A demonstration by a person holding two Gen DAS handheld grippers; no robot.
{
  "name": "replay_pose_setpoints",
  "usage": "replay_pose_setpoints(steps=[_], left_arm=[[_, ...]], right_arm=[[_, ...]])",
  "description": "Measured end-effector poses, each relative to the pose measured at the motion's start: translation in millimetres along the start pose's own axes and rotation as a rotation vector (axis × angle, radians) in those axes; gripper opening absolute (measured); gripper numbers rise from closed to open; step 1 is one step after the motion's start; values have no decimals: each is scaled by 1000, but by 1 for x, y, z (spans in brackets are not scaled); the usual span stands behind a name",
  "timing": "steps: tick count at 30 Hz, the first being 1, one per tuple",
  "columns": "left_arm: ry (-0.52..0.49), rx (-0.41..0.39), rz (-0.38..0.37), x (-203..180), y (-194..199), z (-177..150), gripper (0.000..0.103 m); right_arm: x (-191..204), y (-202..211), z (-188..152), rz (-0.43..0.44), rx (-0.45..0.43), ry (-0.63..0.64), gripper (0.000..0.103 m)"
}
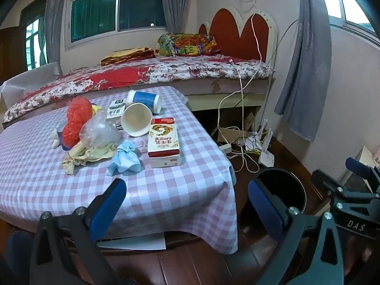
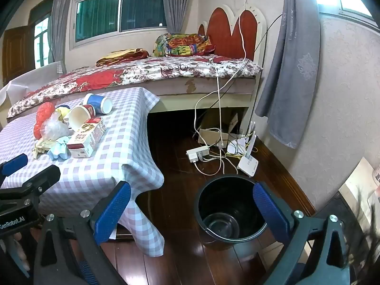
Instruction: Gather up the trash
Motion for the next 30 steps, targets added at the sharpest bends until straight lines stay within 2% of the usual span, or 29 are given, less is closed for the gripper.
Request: replay_pose_setpoints(steps=[17, 19, 30], left_arm=[[-3, 3, -9, 1, -15, -10, 103], [9, 2, -5, -2, -2, -7, 103], [10, 3, -4, -3, -3, -8, 103]], right_arm=[[0, 1, 1, 0, -6, -2, 103], [0, 1, 1, -1, -6, -2, 103], [-1, 1, 2, 4, -4, -4, 103]])
Point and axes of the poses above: each gripper's, at about its wrist camera, not at the fingertips, and y roughly against the way its jaws point, x to its left, z to its top, the point moved 7 cm from there along -y, roughly the way its jaws point
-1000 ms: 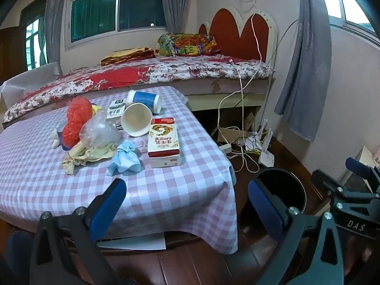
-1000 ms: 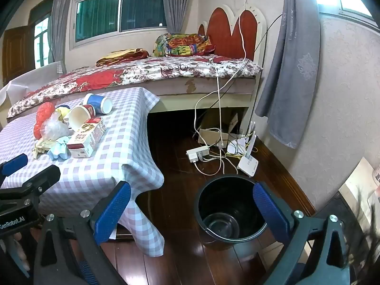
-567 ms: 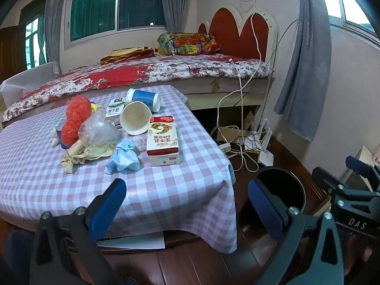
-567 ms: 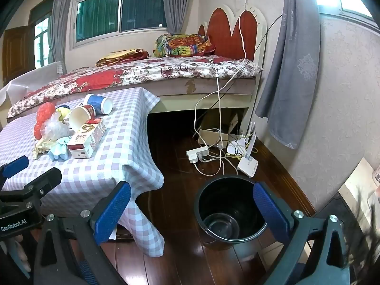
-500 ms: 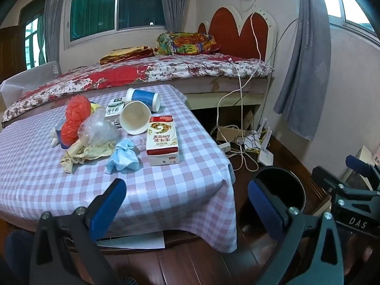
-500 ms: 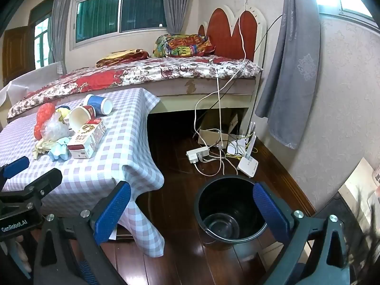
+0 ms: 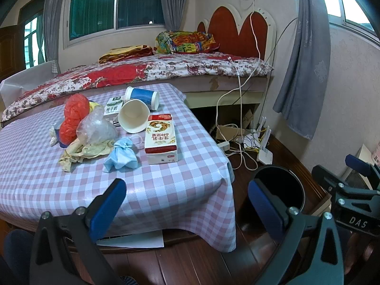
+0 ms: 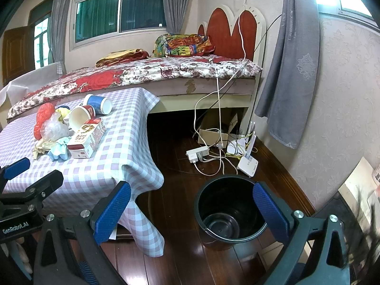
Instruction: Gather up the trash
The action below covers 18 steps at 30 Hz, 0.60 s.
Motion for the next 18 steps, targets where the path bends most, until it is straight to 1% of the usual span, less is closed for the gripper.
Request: replay_pose_setpoints(steps=[7, 8, 18], left_arm=[[1, 2, 0, -4, -2, -6, 103], [2, 5, -1, -2, -2, -1, 103], [3, 6, -2, -2, -3, -1, 103]], right_arm=[[1, 0, -1, -3, -1, 0, 103], [1, 0, -1, -2, -1, 1, 103], [6, -1, 0, -1, -7, 5, 103]])
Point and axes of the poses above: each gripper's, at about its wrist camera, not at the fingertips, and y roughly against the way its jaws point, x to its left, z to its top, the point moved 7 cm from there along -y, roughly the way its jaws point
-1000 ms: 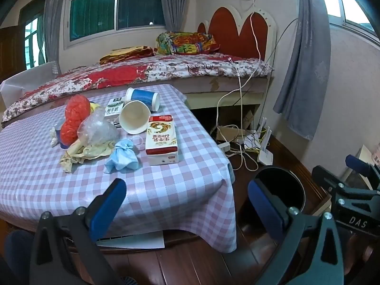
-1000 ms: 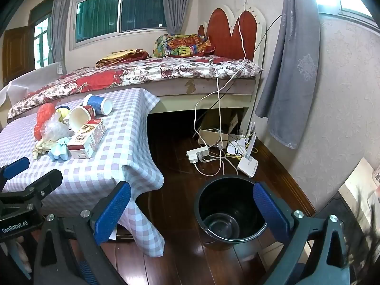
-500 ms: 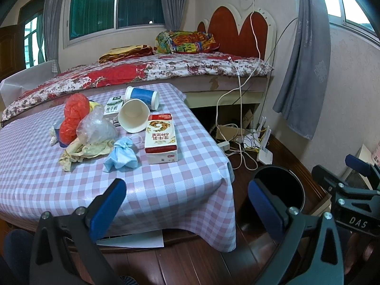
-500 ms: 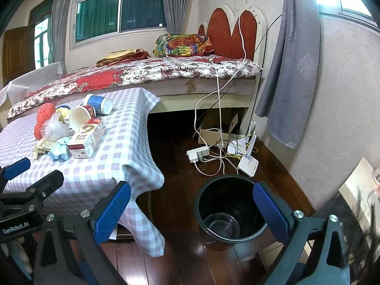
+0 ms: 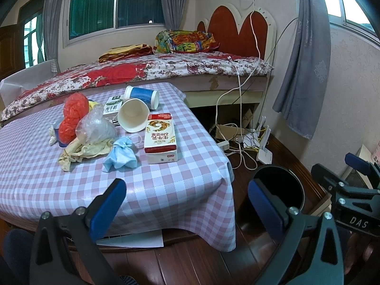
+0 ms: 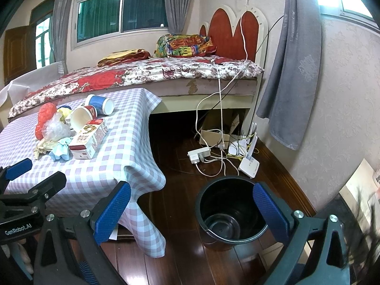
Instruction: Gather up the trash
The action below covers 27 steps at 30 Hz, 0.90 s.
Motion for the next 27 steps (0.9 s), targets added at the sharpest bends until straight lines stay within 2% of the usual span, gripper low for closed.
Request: replay_pose_setpoints(steps=[27], left_arm=[[-3, 1, -1, -2, 0, -1, 103]], right_arm=[[2, 0, 1, 1, 0, 3, 103]])
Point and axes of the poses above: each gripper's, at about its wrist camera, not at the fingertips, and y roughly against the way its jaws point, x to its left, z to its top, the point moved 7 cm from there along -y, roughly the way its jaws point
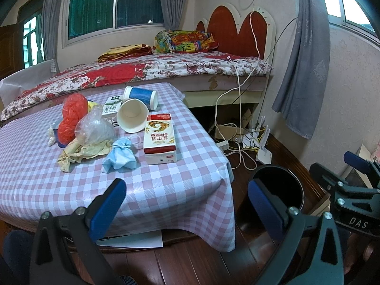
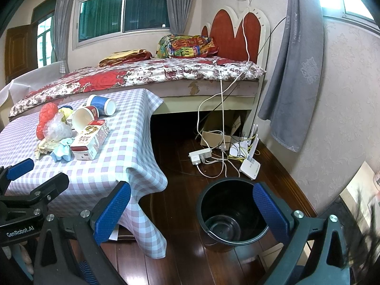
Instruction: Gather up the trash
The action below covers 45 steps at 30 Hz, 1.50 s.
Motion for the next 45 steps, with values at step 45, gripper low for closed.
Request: replay_pose_setpoints(steps=[45], left_arm=[[161, 5, 142, 120, -11, -4, 103]], right_arm=[[100, -46, 16, 183, 43, 143, 103]])
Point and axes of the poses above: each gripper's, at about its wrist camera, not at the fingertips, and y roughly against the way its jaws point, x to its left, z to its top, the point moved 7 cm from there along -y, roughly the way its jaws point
